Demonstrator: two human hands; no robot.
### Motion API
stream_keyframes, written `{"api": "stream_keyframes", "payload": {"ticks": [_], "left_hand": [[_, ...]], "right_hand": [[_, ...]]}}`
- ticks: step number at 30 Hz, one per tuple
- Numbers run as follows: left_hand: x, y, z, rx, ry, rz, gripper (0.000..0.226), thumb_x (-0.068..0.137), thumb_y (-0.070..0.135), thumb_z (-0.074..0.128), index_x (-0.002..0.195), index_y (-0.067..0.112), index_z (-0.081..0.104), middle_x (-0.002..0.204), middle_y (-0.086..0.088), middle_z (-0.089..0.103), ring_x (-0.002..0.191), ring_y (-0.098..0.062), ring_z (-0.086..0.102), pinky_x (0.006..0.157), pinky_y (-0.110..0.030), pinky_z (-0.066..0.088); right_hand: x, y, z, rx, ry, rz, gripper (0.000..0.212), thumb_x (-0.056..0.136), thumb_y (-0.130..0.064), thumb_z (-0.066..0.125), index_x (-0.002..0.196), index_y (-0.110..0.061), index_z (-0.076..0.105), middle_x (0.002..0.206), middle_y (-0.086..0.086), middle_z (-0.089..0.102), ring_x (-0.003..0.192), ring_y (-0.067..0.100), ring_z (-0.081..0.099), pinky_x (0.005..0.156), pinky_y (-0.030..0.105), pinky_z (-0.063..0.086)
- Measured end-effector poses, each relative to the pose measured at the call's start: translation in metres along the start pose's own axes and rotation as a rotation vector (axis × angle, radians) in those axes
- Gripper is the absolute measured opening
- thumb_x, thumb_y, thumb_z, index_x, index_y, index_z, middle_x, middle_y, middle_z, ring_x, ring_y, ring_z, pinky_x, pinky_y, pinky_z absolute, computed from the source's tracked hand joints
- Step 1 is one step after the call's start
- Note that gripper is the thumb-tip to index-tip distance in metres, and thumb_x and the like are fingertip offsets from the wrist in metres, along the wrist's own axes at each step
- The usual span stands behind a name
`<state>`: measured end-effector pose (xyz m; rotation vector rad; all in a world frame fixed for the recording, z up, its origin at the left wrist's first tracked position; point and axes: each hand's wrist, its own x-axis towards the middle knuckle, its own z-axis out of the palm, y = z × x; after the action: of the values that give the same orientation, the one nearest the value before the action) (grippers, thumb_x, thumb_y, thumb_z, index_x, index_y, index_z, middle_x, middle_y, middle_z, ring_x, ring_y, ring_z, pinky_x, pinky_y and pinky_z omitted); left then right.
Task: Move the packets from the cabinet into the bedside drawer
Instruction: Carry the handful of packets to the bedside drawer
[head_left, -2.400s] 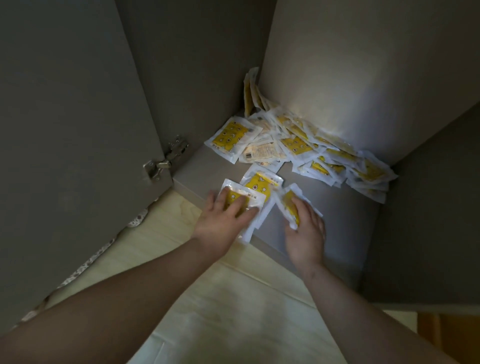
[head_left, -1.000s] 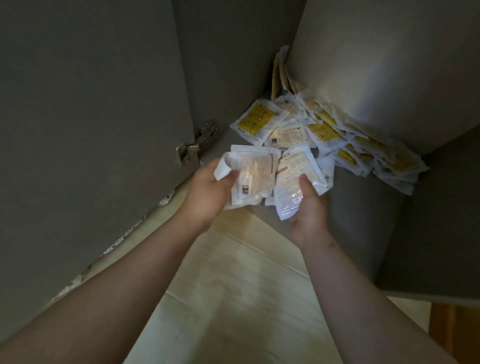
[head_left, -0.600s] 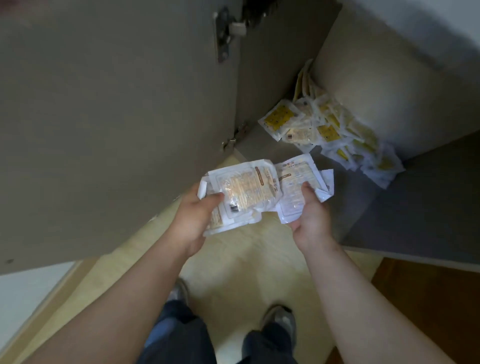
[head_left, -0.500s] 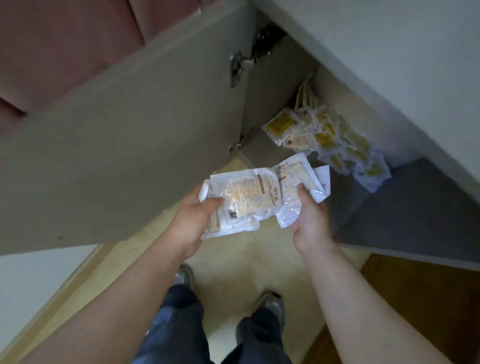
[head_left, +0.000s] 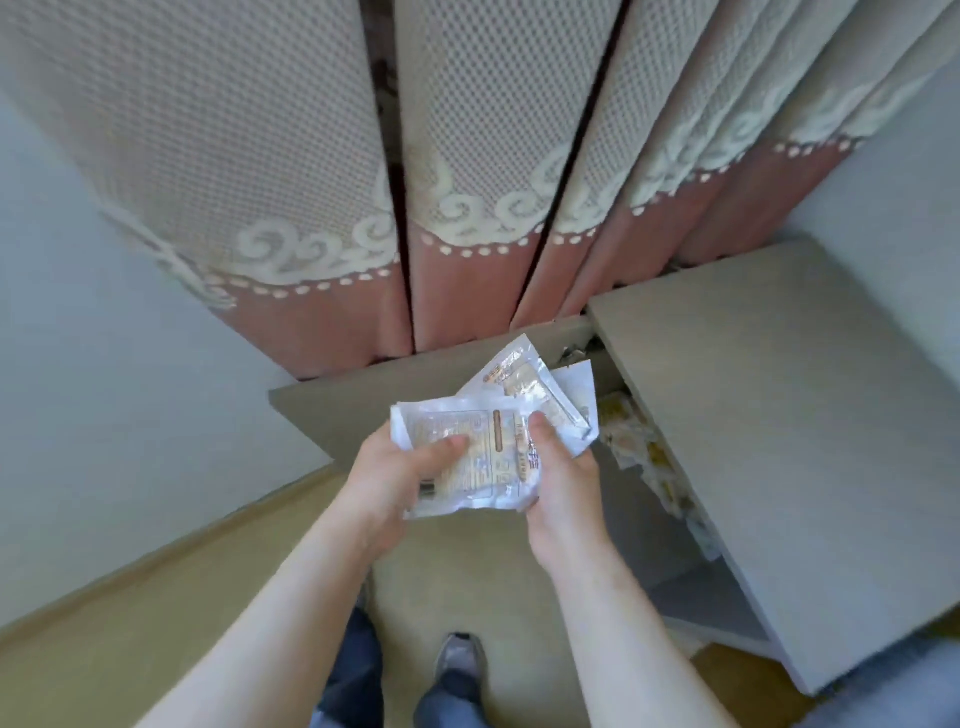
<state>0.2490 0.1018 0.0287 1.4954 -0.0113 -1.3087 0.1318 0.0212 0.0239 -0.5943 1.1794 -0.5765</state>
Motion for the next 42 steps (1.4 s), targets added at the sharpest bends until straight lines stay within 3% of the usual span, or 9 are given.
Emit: {"api": "stream_keyframes", "payload": {"ticks": [3, 9, 16, 19, 23, 31, 34, 40, 42], "left_hand": [[-0.045, 0.024, -0.001, -0.11, 0.07, 0.081, 0.027, 0.084, 0.003, 0.065, 0.11, 0.008, 0.062, 0.1, -0.013, 0.073, 0.091, -0.032, 0.07, 0.078, -0.048, 0.057], [-0.137, 0.074, -0.042, -0.354, 0.346, 0.284, 0.028, 0.086, 0.005, 0.063, 0.114, 0.007, 0.061, 0.103, -0.012, 0.071, 0.087, -0.026, 0.07, 0.061, -0.032, 0.058], [-0.258, 0.09, -0.138, -0.778, 0.741, 0.487, 0.014, 0.086, 0.005, 0.064, 0.097, 0.012, 0.062, 0.08, -0.001, 0.073, 0.064, -0.012, 0.071, 0.052, -0.026, 0.057], [-0.32, 0.086, -0.188, -0.944, 0.893, 0.552, 0.018, 0.086, 0.006, 0.065, 0.103, 0.009, 0.062, 0.089, -0.005, 0.071, 0.07, -0.014, 0.07, 0.057, -0.029, 0.059], [-0.408, 0.07, -0.26, -1.067, 1.004, 0.658, 0.016, 0.085, 0.012, 0.066, 0.101, 0.011, 0.064, 0.101, -0.012, 0.071, 0.091, -0.026, 0.069, 0.082, -0.051, 0.055], [-0.578, 0.029, -0.395, -1.215, 1.267, 0.91, 0.022, 0.087, 0.016, 0.064, 0.109, 0.014, 0.064, 0.108, -0.012, 0.069, 0.097, -0.027, 0.067, 0.067, -0.041, 0.059], [-0.639, 0.001, -0.434, -1.27, 1.413, 0.986, 0.018, 0.089, 0.017, 0.063, 0.107, 0.014, 0.063, 0.106, -0.009, 0.069, 0.098, -0.025, 0.067, 0.078, -0.044, 0.057], [-0.724, -0.047, -0.499, -1.39, 1.69, 1.054, 0.014, 0.089, 0.019, 0.063, 0.103, 0.016, 0.061, 0.107, -0.007, 0.067, 0.093, -0.021, 0.065, 0.089, -0.042, 0.052], [-0.747, -0.059, -0.525, -1.421, 1.771, 1.101, 0.017, 0.09, 0.02, 0.062, 0.107, 0.016, 0.059, 0.109, -0.008, 0.067, 0.094, -0.021, 0.065, 0.086, -0.038, 0.051]], "right_hand": [[-0.039, -0.027, 0.024, 0.004, -0.092, -0.014, 0.015, 0.091, -0.018, 0.059, 0.103, -0.022, 0.066, 0.102, 0.004, 0.073, 0.089, 0.019, 0.07, 0.079, 0.038, 0.055], [-0.125, -0.053, 0.091, -0.069, -0.274, -0.019, 0.016, 0.089, -0.021, 0.061, 0.104, -0.023, 0.065, 0.108, 0.001, 0.071, 0.105, 0.02, 0.065, 0.1, 0.046, 0.046], [-0.242, -0.027, 0.183, -0.202, -0.575, 0.055, 0.014, 0.092, -0.015, 0.056, 0.097, -0.021, 0.067, 0.094, -0.004, 0.074, 0.091, 0.015, 0.069, 0.088, 0.039, 0.052], [-0.299, 0.004, 0.228, -0.282, -0.739, 0.095, 0.014, 0.093, -0.016, 0.054, 0.095, -0.02, 0.067, 0.086, -0.005, 0.075, 0.077, 0.011, 0.071, 0.079, 0.034, 0.053], [-0.381, 0.058, 0.281, -0.363, -0.901, 0.091, 0.017, 0.094, -0.015, 0.052, 0.102, -0.018, 0.066, 0.092, 0.0, 0.074, 0.086, 0.019, 0.069, 0.08, 0.038, 0.053], [-0.543, 0.168, 0.365, -0.37, -1.158, 0.252, 0.022, 0.094, -0.025, 0.053, 0.113, -0.02, 0.063, 0.091, -0.003, 0.074, 0.078, 0.011, 0.071, 0.069, 0.033, 0.056], [-0.604, 0.217, 0.383, -0.434, -1.255, 0.311, 0.023, 0.095, -0.023, 0.052, 0.115, -0.02, 0.061, 0.093, -0.002, 0.073, 0.074, 0.009, 0.072, 0.056, 0.025, 0.055], [-0.694, 0.302, 0.423, -0.562, -1.393, 0.36, 0.03, 0.094, -0.015, 0.05, 0.123, -0.02, 0.057, 0.111, 0.004, 0.069, 0.098, 0.021, 0.066, 0.075, 0.034, 0.052], [-0.721, 0.331, 0.439, -0.608, -1.44, 0.385, 0.032, 0.093, -0.013, 0.049, 0.124, -0.021, 0.057, 0.109, 0.003, 0.069, 0.095, 0.019, 0.067, 0.07, 0.031, 0.053]]}}
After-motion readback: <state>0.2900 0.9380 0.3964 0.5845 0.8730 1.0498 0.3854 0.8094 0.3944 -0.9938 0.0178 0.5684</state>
